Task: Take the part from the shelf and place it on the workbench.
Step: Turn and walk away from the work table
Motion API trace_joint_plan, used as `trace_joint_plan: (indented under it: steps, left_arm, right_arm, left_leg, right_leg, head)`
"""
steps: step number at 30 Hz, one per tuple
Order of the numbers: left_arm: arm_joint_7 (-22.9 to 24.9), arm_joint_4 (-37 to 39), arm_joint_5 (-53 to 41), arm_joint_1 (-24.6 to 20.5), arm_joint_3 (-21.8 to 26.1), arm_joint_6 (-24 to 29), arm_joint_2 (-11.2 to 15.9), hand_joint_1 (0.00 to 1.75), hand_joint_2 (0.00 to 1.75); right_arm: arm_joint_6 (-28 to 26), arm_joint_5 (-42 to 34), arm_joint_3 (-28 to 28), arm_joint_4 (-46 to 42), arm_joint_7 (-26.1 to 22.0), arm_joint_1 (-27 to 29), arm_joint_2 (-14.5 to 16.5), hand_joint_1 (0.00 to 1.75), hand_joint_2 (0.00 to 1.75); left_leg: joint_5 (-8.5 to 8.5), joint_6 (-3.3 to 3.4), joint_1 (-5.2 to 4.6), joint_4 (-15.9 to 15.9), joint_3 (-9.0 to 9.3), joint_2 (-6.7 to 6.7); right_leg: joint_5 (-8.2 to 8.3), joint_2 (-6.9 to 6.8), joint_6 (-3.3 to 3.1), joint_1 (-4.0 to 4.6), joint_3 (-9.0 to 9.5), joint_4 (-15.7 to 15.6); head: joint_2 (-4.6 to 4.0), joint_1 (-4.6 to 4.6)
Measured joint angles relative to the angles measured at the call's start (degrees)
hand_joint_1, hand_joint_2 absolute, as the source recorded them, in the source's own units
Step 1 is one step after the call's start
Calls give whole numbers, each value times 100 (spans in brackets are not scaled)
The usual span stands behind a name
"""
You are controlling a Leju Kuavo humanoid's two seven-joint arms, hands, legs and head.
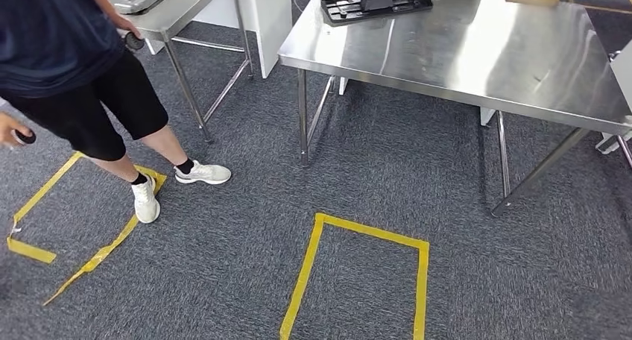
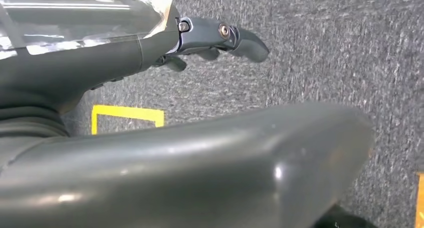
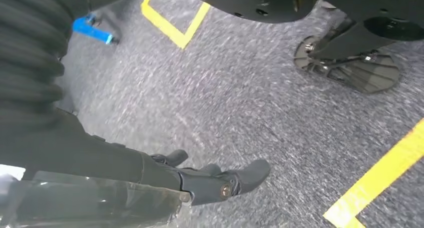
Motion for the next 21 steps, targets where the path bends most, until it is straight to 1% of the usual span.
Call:
trace_joint_plan:
  steps: [1, 2, 3, 4, 5, 6, 7, 8, 9, 10, 11, 12, 13, 14, 15, 16, 17, 18, 19, 20, 21]
  left_arm:
    - [11, 0, 11, 7, 1, -4, 5, 0, 0]
    - [23, 0, 25, 18, 2, -7, 10, 0, 0]
    - [34, 0, 43, 28, 4, -9, 16, 0, 0]
    - [44, -1, 63, 31, 9, -9, 22, 0, 0]
    - [48, -1, 79, 26, 16, -9, 26, 0, 0]
    - [51, -2, 96, 20, 24, -8, 28, 0, 0]
    - [52, -2, 112, 16, 35, -8, 29, 0, 0]
    - [52, -1, 125, 19, 48, -7, 28, 0, 0]
    - [52, -1, 138, 27, 63, -7, 27, 0, 0]
    - [52, 0, 147, 37, 77, -7, 27, 0, 0]
    - [52, 0, 153, 42, 88, -7, 26, 0, 0]
    - [52, 0, 154, 44, 94, -7, 25, 0, 0]
    - [52, 0, 154, 42, 97, -6, 23, 0, 0]
    - [52, 0, 154, 40, 99, -5, 21, 0, 0]
    - [52, 0, 154, 42, 101, -5, 20, 0, 0]
    - [52, 0, 154, 47, 104, -4, 19, 0, 0]
    - [52, 0, 154, 54, 107, -4, 19, 0, 0]
    - [52, 0, 156, 62, 110, -2, 22, 0, 0]
    - [52, 0, 160, 67, 115, 2, 25, 0, 0]
    - [53, 0, 164, 66, 120, 5, 26, 0, 0]
    - [54, 0, 170, 60, 127, 12, 25, 0, 0]
  right_arm:
    - [-5, 7, 2, 2, 11, -5, 9, 0, 175]
    - [-8, 19, 3, 4, 19, -11, 10, 0, 175]
    - [-8, 35, 6, 7, 19, -14, 11, 0, 175]
    - [-7, 57, 10, 8, 9, -10, 12, 0, 175]
    - [-5, 78, 15, 10, -10, -2, 12, 0, 175]
    - [-3, 98, 21, 12, -32, 6, 12, 0, 175]
    - [-1, 115, 30, 13, -52, 15, 13, 0, 175]
    - [0, 126, 42, 14, -66, 21, 12, 0, 175]
    - [1, 134, 55, 15, -74, 23, 12, 0, 175]
    - [1, 138, 69, 15, -77, 24, 12, 0, 175]
    - [1, 142, 82, 15, -79, 24, 12, 0, 175]
    - [2, 144, 94, 16, -80, 23, 12, 0, 175]
    - [4, 146, 106, 18, -80, 21, 12, 0, 175]
    - [6, 149, 116, 19, -81, 17, 12, 0, 175]
    - [9, 150, 123, 21, -82, 10, 13, 0, 175]
    - [13, 151, 129, 22, -84, 5, 15, 0, 175]
    - [14, 151, 134, 22, -85, 1, 21, 0, 175]
    - [15, 153, 139, 22, -87, -4, 26, 0, 175]
    - [15, 157, 144, 23, -93, -6, 32, 0, 175]
    - [15, 167, 147, 24, -101, -3, 35, 0, 175]
    - [14, 178, 150, 24, -109, 4, 34, 0, 175]
  left_leg:
    - [15, 55, -23, 5, -25, -70]
    - [35, 110, -27, -2, -42, -123]
    - [64, 162, -26, -13, -60, -175]
    - [97, 213, -18, -26, -80, -232]
    - [128, 257, -10, -34, -104, -292]
    - [149, 286, -19, -34, -140, -358]
    - [168, 306, -28, -33, -170, -432]
    - [184, 313, -38, -31, -194, -510]
    - [198, 312, -46, -29, -208, -591]
    - [210, 305, -49, -28, -213, -671]
    - [222, 292, -50, -28, -214, -756]
    - [235, 275, -48, -27, -215, -836]
    - [248, 251, -57, -23, -222, -915]
    - [263, 224, -64, -19, -236, -981]
    - [279, 193, -69, -18, -254, -1036]
    - [299, 158, -72, -21, -273, -1092]
    - [314, 124, -65, -23, -294, -1139]
    - [299, 96, -62, 5, -325, -1106]
    - [220, 72, -64, 108, -387, -991]
    - [70, 51, -66, 325, -496, -827]
    - [-133, 31, -62, 650, -649, -640]
  right_leg:
    - [1, -47, 35, 1, 8, 6]
    - [-1, -64, 70, -4, 12, 9]
    - [-38, 4, 95, -15, -16, 53]
    - [-138, 134, 102, -23, -89, 199]
    - [-291, 297, 92, -29, -213, 459]
    - [-483, 451, 65, -35, -387, 845]
    - [-662, 535, 44, -35, -576, 1269]
    - [-773, 569, 43, -33, -721, 1598]
    - [-800, 585, 62, -33, -782, 1747]
    - [-724, 597, 99, -34, -722, 1643]
    - [-567, 634, 141, -38, -547, 1296]
    - [-390, 757, 171, -48, -318, 831]
    - [-248, 879, 172, -49, -125, 422]
    - [-155, 976, 155, -49, 3, 138]
    - [-124, 1033, 123, -38, 49, 20]
    - [-118, 988, 86, -19, 52, 19]
    - [-100, 919, 49, -33, 53, 14]
    - [-77, 851, 4, -48, 60, 3]
    - [-53, 778, -51, -70, 65, -11]
    - [-35, 697, -101, -90, 59, -26]
    - [-30, 616, -133, -82, 52, -26]
  head:
    - [0, 14]
    - [0, 26]
    - [0, 30]
    - [0, 39]
    - [0, 49]
    - [0, 59]
    - [0, 64]
    - [0, 65]
    - [0, 66]
    - [0, 66]
    - [0, 67]
    - [0, 71]
    - [0, 73]
    - [0, 73]
    - [0, 72]
    - [0, 71]
    - [0, 70]
    - [0, 69]
    - [0, 57]
    - [0, 38]
    - [0, 21]
